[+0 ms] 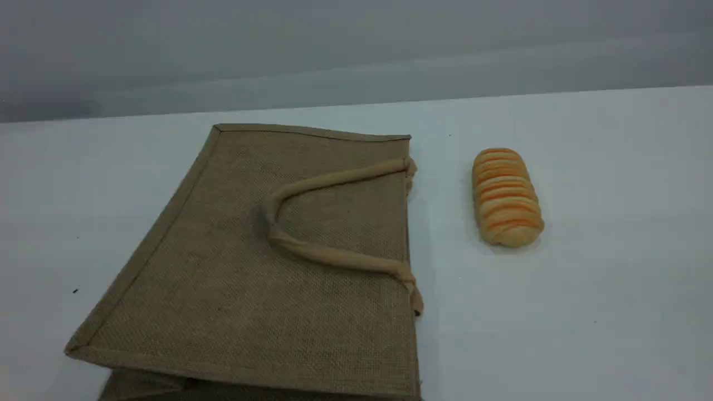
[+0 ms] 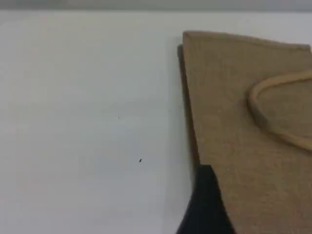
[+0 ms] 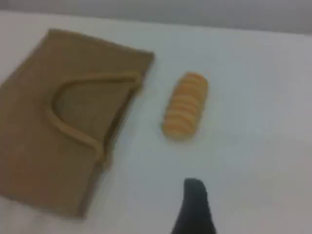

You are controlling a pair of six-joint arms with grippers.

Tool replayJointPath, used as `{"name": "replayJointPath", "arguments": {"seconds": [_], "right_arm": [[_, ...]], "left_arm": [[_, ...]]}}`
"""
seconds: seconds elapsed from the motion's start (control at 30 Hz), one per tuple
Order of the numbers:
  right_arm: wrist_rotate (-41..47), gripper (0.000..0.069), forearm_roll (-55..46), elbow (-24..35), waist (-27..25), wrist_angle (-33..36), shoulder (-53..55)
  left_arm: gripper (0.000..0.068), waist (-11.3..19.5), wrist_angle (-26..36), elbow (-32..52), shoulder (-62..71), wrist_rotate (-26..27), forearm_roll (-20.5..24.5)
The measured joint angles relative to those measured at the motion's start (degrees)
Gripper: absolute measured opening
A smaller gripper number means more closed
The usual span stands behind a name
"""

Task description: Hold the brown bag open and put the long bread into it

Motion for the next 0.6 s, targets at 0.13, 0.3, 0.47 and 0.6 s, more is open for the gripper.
{"name": "replayJointPath", "arguments": {"seconds": [0.13, 0.3, 0.47, 0.6], "right_arm": [[-3.8, 0.0481, 5.52, 0.0, 0.0, -8.31, 9.91], [-8.55, 0.0481, 12.16, 0.0, 0.0, -17.11, 23.38], [-14.95, 0.0481, 20.8, -1.75, 0.0, -24.13, 37.26], [-22.02, 0.0481, 29.38, -5.18, 0.0, -25.24, 47.09]], "left_arm": [[0.0458, 0.0, -4.77, -2.25, 11.55, 0.0, -2.34], [0.0458, -0.02, -9.48, -6.37, 25.73, 0.0, -4.93], [0.0458, -0.02, -10.74, -10.87, 40.13, 0.68, -9.5], [0.0458, -0.02, -13.12, -14.37, 50.76, 6.47, -15.82]]}}
